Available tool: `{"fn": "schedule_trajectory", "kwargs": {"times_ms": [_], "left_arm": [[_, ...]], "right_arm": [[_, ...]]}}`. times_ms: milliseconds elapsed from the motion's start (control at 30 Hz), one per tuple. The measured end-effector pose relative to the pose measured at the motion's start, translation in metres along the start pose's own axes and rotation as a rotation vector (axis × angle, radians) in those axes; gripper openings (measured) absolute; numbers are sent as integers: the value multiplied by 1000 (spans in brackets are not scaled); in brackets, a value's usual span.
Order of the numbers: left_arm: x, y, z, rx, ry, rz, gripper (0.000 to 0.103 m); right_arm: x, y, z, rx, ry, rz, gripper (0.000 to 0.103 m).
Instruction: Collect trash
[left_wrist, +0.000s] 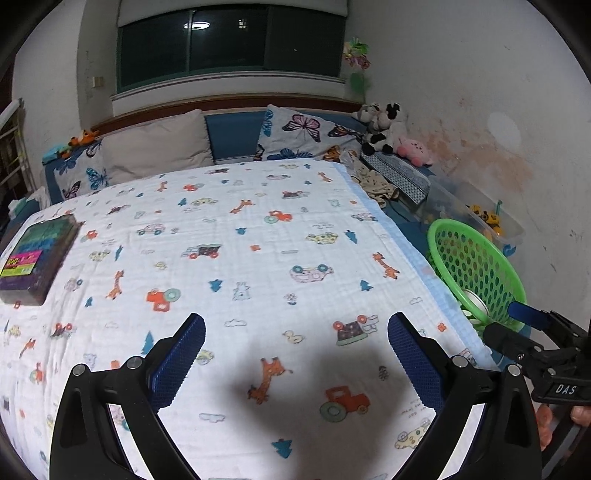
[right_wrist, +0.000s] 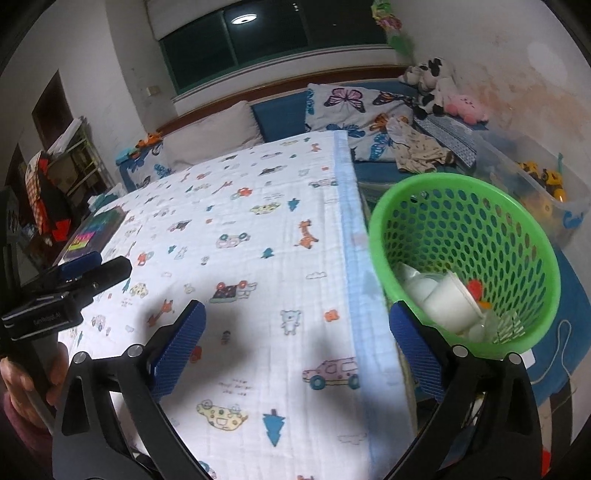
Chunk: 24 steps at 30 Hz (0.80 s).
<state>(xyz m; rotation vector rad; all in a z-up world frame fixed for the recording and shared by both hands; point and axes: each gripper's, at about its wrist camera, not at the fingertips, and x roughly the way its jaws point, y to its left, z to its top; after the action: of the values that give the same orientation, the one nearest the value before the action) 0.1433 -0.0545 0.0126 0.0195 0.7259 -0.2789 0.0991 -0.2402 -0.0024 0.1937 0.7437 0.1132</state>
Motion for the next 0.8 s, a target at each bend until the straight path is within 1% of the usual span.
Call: {"fn": "schedule_trajectory", "kwargs": {"times_ms": [367, 800], "left_arm": [[-13, 17, -11, -19, -13, 42, 96], [-23, 35, -29, -34, -5, 73, 96]], "right_arm": [[2, 14, -1, -40, 6, 0, 98], [6, 31, -3, -88, 11, -5, 98]]}}
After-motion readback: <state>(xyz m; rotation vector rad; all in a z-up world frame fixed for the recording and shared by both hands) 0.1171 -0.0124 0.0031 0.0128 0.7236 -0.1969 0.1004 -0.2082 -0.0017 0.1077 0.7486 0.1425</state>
